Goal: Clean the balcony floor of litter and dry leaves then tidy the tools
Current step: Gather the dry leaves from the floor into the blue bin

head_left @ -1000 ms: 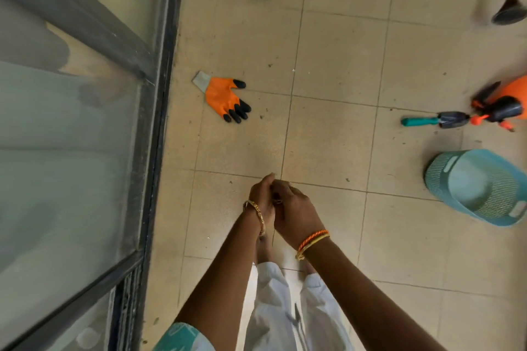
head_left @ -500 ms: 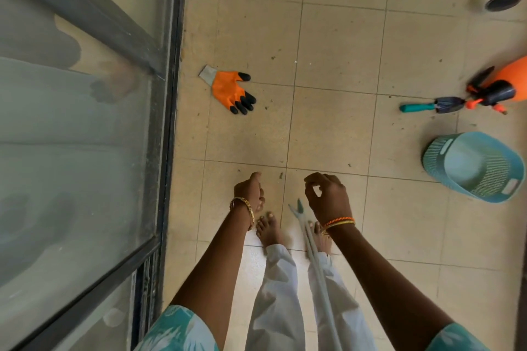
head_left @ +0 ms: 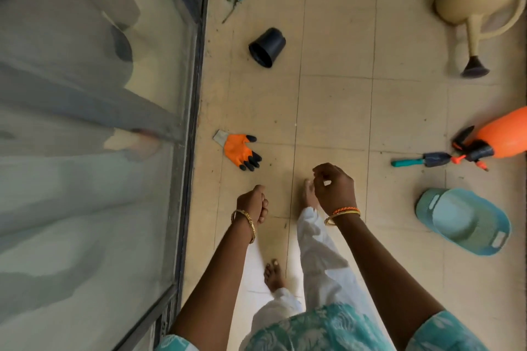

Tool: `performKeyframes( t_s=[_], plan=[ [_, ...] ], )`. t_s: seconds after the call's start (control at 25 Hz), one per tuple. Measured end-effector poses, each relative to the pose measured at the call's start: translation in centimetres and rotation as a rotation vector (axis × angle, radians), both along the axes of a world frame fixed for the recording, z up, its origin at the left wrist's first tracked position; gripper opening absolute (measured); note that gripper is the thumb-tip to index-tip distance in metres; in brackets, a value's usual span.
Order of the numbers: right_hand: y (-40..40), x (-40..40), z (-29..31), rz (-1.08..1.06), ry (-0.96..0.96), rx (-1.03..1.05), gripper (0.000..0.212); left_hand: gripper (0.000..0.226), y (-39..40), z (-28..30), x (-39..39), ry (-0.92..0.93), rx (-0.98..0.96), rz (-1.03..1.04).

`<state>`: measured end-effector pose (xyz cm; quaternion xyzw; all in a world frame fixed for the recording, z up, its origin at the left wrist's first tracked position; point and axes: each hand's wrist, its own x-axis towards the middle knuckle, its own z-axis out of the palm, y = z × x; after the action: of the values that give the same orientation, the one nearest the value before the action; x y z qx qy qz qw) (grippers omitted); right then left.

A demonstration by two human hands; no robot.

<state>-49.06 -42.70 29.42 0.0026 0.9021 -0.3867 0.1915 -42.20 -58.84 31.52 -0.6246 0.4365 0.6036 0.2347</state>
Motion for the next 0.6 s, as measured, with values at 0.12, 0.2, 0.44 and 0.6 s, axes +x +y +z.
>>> performKeyframes(
  t_s=[0.12,0.2,0.44,0.6],
  plan=[
    [-1.2,-6.7,3.5,0.023,0.010,-0.042,0.018,0.037,-1.3,3.4,-7.3,0.003,-0.010,-0.002],
    [-2.0,-11.5,5.9,0.085,0.008,-0.035,0.018,0.037,-1.6,5.7,-12.7,0.054,0.021,0.047],
    [-6.2,-25.5,10.5,0.213,0.109,-0.022,0.020,0.037,-3.1,10.5,-28.1,0.187,0.015,-0.027],
    [-10.0,-34.5,10.5,0.218,0.141,-0.034,0.020,0.036,-6.3,9.8,-35.6,0.225,0.006,0.031]
  ],
)
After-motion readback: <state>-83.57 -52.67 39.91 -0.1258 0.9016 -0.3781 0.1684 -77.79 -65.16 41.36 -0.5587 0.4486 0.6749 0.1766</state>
